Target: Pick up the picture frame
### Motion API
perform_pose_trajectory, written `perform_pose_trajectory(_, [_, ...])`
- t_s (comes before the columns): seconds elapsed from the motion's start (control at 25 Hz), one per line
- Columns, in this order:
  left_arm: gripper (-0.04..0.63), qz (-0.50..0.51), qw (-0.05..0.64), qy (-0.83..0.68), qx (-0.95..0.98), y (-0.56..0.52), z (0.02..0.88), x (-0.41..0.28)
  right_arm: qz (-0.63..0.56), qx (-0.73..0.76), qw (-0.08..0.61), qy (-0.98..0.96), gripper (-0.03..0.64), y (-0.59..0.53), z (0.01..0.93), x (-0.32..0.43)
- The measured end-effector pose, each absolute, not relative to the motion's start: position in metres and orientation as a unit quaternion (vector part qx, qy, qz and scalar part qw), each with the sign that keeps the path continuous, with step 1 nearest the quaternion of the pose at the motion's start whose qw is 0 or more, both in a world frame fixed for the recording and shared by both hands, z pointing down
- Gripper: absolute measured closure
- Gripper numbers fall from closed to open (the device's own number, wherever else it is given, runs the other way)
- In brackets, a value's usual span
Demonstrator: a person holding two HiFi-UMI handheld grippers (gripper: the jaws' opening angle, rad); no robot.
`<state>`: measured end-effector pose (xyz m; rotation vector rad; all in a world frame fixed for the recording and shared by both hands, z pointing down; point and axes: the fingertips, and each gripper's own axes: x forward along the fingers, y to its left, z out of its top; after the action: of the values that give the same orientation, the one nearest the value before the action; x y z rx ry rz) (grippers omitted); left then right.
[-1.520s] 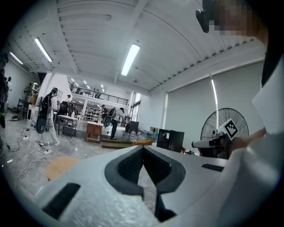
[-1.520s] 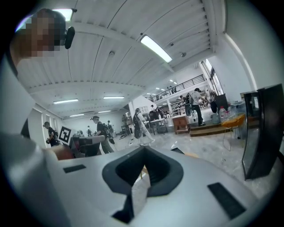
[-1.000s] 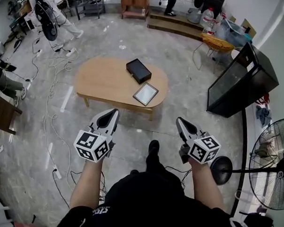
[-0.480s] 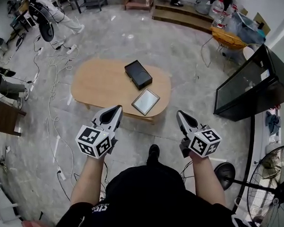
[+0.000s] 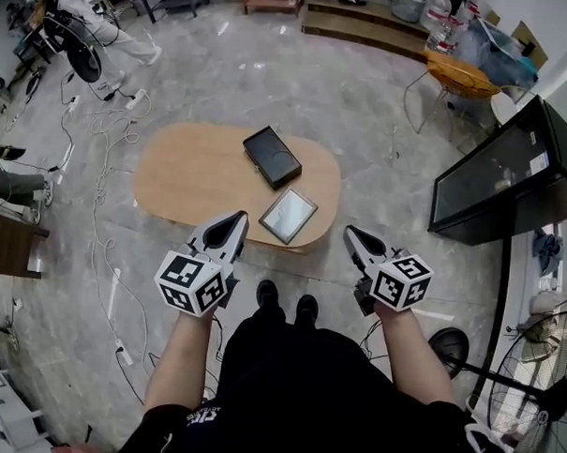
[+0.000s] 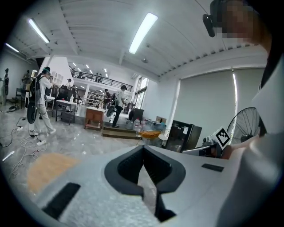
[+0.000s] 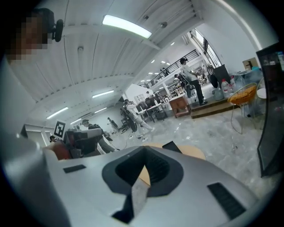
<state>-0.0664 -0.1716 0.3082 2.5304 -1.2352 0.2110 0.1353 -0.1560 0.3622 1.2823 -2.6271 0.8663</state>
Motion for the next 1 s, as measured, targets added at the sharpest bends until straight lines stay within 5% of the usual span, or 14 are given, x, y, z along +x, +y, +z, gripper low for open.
perform_pose_trajectory(0.52, [0.586,0.090,0.193,-0.398,0.892,-0.245,0.360,-0.124,0.309,0.455,0.100,-0.829,0.612,-0.212,0.397,0.082])
perform_pose_trajectory(1.0, [0.586,0.141,0.274,-0.377,0.873,-0.285,0.468,-0.106,0.386,0.449,0.170,-0.788,0.612,-0.216,0.498,0.092])
